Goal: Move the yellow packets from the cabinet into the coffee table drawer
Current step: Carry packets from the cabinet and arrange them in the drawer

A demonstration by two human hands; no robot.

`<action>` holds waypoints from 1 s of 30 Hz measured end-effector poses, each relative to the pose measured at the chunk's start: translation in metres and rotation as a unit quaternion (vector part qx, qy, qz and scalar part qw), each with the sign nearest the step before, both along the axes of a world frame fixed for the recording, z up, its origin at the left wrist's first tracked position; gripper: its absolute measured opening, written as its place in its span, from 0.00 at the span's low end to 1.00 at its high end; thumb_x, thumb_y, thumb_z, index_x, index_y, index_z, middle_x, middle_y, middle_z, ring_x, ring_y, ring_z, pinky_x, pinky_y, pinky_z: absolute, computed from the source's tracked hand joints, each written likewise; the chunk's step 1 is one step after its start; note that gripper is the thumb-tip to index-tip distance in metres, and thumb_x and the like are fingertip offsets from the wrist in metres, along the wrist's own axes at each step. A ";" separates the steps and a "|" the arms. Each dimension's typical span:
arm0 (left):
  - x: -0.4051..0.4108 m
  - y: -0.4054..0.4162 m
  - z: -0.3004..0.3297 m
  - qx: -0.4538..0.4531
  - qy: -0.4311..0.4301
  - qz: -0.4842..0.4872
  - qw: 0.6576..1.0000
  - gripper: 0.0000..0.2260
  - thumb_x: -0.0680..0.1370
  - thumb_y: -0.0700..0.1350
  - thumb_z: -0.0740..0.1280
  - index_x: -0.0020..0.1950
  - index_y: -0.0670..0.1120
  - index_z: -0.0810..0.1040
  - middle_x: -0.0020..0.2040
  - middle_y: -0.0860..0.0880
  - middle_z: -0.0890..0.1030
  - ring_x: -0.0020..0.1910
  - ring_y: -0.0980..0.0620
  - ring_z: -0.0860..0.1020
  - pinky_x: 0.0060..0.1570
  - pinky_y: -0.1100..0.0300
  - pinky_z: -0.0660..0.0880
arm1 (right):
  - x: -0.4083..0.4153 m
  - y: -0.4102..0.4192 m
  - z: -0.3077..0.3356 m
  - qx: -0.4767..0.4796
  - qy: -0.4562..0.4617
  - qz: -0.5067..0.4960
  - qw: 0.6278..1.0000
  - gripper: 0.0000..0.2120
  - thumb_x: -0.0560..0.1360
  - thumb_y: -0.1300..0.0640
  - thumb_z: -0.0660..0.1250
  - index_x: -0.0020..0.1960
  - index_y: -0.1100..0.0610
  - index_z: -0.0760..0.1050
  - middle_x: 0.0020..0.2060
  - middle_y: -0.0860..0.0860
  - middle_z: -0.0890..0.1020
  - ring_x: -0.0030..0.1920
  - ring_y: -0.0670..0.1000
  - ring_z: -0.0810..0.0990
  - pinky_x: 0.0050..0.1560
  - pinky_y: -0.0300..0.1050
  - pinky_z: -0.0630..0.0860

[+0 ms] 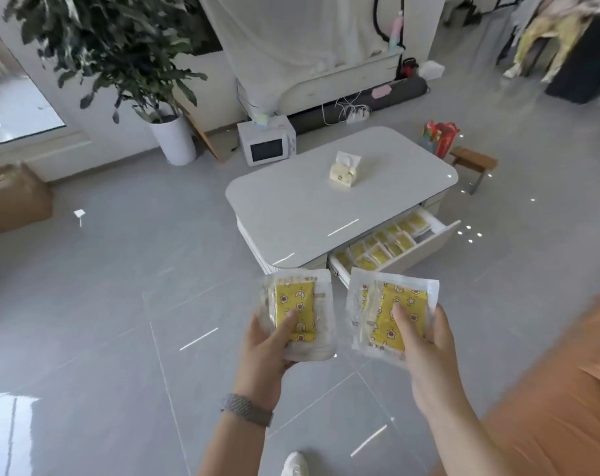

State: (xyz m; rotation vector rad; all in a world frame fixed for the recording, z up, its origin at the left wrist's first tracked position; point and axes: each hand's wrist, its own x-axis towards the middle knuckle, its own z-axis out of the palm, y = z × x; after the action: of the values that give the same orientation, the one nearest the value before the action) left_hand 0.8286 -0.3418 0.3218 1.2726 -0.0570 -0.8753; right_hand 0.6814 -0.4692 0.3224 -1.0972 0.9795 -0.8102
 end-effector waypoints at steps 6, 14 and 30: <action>0.037 -0.073 -0.001 -0.012 -0.006 -0.079 0.997 0.10 0.78 0.40 0.67 0.60 0.45 0.77 0.49 0.46 0.85 0.41 0.50 0.84 0.33 0.58 0.79 | 0.021 -0.034 -0.002 0.009 -0.012 -0.072 0.997 0.07 0.78 0.58 0.67 0.55 0.52 0.74 0.45 0.45 0.85 0.44 0.44 0.85 0.35 0.37 0.79; 0.006 -0.208 -0.036 0.019 0.027 -0.165 0.986 0.14 0.78 0.41 0.67 0.64 0.45 0.76 0.53 0.45 0.84 0.45 0.50 0.84 0.35 0.58 0.78 | -0.034 -0.157 -0.020 0.011 0.028 -0.188 0.982 0.06 0.78 0.57 0.68 0.54 0.51 0.74 0.43 0.44 0.84 0.40 0.41 0.84 0.34 0.33 0.77; -0.050 -0.496 -0.064 0.019 0.070 -0.140 0.987 0.17 0.78 0.43 0.68 0.67 0.45 0.74 0.60 0.42 0.81 0.53 0.44 0.82 0.45 0.52 0.81 | -0.106 -0.440 -0.025 0.013 0.055 -0.188 0.981 0.09 0.78 0.58 0.68 0.57 0.55 0.74 0.47 0.46 0.85 0.49 0.47 0.84 0.43 0.43 0.80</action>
State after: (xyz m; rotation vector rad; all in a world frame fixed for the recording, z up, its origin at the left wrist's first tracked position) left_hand 0.7785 -0.8375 0.2579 1.2528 -0.1102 -1.2114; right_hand 0.5759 -0.9092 0.2972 -0.9535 1.3122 -1.0445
